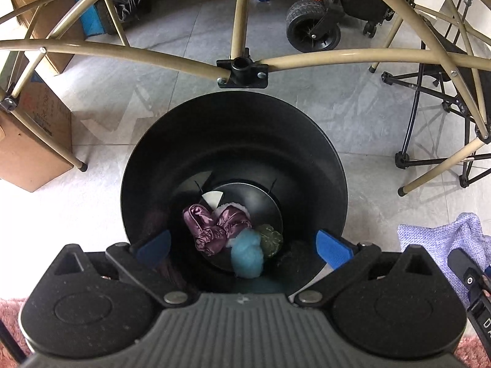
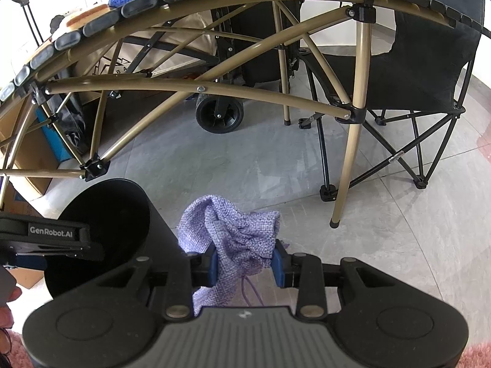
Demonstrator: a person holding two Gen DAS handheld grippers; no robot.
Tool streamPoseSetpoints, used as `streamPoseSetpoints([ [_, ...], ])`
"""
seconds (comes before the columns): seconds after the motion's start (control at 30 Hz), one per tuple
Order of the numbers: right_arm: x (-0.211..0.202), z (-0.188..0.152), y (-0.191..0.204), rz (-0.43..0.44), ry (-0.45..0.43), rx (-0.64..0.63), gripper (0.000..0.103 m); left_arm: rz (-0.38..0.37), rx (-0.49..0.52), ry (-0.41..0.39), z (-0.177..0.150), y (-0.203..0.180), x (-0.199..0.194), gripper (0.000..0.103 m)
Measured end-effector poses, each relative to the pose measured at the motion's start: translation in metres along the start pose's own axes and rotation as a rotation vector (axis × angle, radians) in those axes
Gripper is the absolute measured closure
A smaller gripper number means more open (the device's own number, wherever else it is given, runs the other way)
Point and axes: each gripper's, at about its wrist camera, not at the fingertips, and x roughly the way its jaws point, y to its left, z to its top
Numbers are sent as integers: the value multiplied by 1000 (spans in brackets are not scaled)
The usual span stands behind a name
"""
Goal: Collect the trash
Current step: 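Withdraw the left gripper while lowering the right gripper with the pouch into the bin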
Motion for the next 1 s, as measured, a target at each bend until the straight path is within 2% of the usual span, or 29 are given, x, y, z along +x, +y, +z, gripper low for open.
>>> streamPoseSetpoints([
  [0.57,-6,4,10,9,-31,-20,70,0,1,-27,-3,11,-10,0],
  [1.0,-25,15,55,74,-115,-84,70,5,-58,-78,-8,52,-32,0],
])
